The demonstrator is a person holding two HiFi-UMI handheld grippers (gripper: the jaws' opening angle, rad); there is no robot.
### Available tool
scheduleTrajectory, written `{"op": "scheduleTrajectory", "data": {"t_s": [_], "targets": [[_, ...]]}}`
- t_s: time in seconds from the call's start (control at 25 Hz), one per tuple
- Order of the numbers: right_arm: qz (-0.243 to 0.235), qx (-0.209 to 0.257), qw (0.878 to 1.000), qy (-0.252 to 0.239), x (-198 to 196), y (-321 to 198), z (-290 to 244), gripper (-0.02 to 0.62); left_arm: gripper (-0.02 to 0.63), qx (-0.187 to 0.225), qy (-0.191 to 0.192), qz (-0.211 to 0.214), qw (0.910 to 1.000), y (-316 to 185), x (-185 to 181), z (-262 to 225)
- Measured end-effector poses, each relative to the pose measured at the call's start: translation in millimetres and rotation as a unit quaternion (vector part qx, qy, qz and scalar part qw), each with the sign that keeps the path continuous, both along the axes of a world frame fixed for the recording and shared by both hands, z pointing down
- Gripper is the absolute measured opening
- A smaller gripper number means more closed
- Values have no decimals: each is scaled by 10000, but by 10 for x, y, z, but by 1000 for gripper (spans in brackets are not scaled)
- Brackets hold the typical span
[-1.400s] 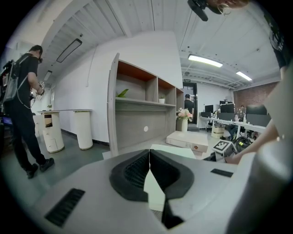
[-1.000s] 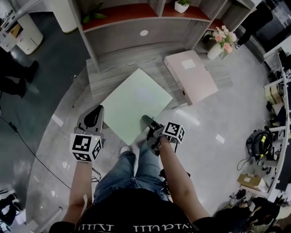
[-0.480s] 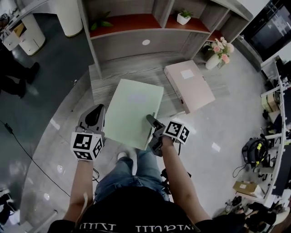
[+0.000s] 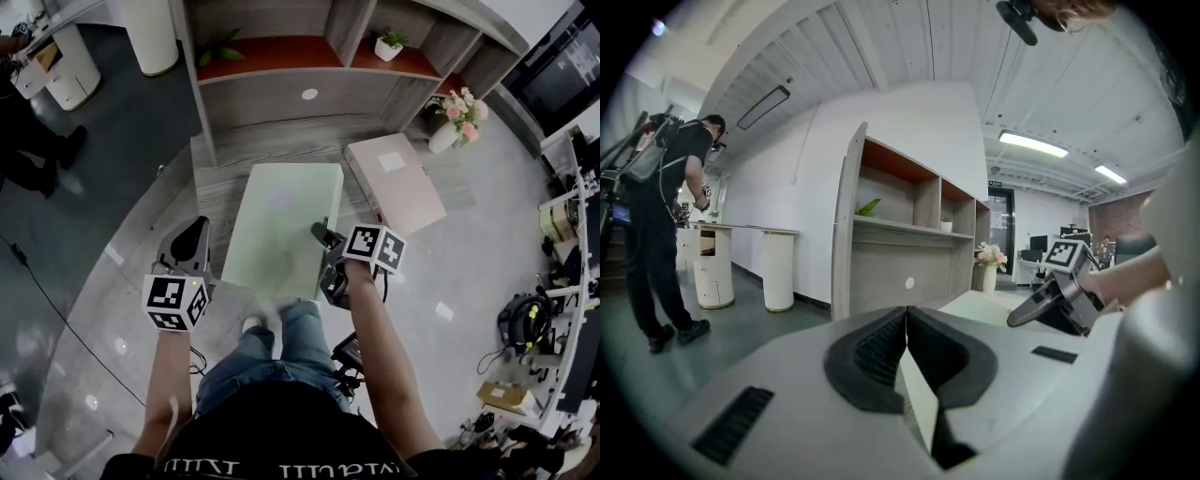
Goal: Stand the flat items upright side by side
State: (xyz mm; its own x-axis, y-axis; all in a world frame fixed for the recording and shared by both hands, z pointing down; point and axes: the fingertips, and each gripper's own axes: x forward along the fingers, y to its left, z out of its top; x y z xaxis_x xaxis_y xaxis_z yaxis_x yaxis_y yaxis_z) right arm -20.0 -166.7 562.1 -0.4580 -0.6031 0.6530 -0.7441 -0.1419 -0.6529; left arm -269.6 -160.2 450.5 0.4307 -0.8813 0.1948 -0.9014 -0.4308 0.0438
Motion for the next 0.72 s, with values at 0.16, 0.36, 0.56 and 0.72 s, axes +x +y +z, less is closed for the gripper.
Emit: {"op": "scheduleTrajectory", "data": {"t_s": [0.16,0.36,0.56,0.72], "targets": [[-775,-77,9931,872,40,-267,-278,288,14,28,67,-103,9999,-28,-94,-39],[-1697,-103,9676,1867,6,-587,-537,288,14,109,223,-326,9992,-86,-243,-148],[-2384,26,9303,2786,-107,-824,-723,287,14,236,176,-556,9980,-121,-376,-238],[-2838,144,8902,3561,-240,-936,-859,288,14,310,225,-684,9969,-144,-436,-293]]}}
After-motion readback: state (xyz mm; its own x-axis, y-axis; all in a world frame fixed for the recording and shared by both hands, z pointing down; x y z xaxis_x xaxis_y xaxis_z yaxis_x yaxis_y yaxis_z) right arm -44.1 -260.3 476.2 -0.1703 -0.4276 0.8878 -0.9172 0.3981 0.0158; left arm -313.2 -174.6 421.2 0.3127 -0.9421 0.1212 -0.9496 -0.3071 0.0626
